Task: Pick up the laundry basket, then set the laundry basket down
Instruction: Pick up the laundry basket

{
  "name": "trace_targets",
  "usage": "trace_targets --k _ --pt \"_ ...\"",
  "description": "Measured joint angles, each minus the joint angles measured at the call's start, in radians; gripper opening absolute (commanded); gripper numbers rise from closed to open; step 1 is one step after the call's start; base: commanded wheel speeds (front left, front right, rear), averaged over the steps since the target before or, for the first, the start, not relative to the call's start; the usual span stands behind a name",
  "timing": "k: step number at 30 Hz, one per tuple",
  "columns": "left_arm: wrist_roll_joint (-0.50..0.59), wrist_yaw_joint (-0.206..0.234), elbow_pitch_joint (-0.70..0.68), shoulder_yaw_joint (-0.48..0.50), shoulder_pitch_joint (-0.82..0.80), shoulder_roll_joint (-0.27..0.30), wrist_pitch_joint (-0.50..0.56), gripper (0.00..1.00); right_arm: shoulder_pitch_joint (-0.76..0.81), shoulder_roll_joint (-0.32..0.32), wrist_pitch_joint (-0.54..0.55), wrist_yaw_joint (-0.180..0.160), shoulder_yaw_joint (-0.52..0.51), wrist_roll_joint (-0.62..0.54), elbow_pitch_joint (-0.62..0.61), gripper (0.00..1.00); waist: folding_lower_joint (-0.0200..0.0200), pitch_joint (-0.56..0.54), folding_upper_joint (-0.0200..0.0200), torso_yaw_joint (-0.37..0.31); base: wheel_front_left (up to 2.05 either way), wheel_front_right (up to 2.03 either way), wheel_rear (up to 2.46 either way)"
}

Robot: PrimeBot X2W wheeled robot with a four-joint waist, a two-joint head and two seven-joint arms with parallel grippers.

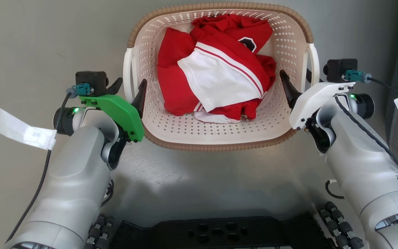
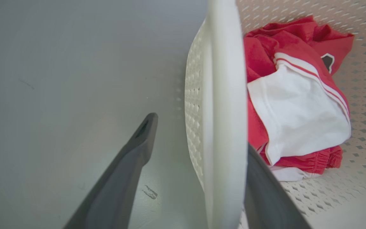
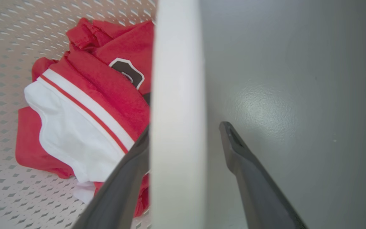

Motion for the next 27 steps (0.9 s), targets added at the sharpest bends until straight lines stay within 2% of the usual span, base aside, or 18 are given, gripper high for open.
trace_targets --k 2,3,4,5,6,7,17,27 --pt "-0.013 0.0 0.008 -0.011 -0.004 0.0 0.0 1.0 -0.006 -0.001 -0.004 0.0 0.01 0.006 0.005 1.0 0.0 0.002 0.0 0.002 0.0 0.0 0.0" --pt "-0.021 0.0 0.01 -0.015 -0.005 0.0 0.0 0.89 -0.009 -0.002 -0.01 0.0 0.015 0.007 0.008 0.93 0.0 0.003 0.0 0.002 0.0 0.0 0.0" --pt "-0.026 0.0 0.013 -0.019 -0.007 0.0 0.0 0.67 -0.011 -0.002 -0.014 0.0 0.02 0.007 0.011 0.69 0.0 0.003 0.0 0.003 0.0 0.0 0.0" --pt "-0.028 0.0 0.013 -0.021 -0.01 0.0 -0.001 0.45 -0.014 -0.002 -0.017 0.0 0.024 0.008 0.014 0.32 0.0 0.004 0.0 0.003 0.0 0.0 0.0" --pt "-0.033 0.0 0.015 -0.024 -0.014 0.0 -0.001 0.19 -0.018 -0.002 -0.019 0.0 0.029 0.011 0.015 0.11 0.0 0.004 0.0 0.003 0.0 0.0 0.0" --pt "-0.036 0.0 0.016 -0.027 -0.018 0.0 -0.002 0.0 -0.021 -0.003 -0.024 0.0 0.035 0.012 0.016 0.0 0.0 0.003 0.0 0.004 0.0 0.0 0.0" --pt "-0.093 -0.006 0.046 -0.079 -0.024 -0.01 -0.013 0.0 -0.027 0.005 -0.047 -0.001 0.085 0.056 0.044 0.0 0.0 -0.031 0.0 0.003 0.0 0.0 0.0" --pt "-0.15 -0.006 0.082 -0.122 -0.011 -0.01 -0.027 0.0 0.012 0.003 -0.056 -0.001 0.146 0.168 0.056 0.0 0.0 -0.131 0.0 -0.004 0.0 0.0 0.0"
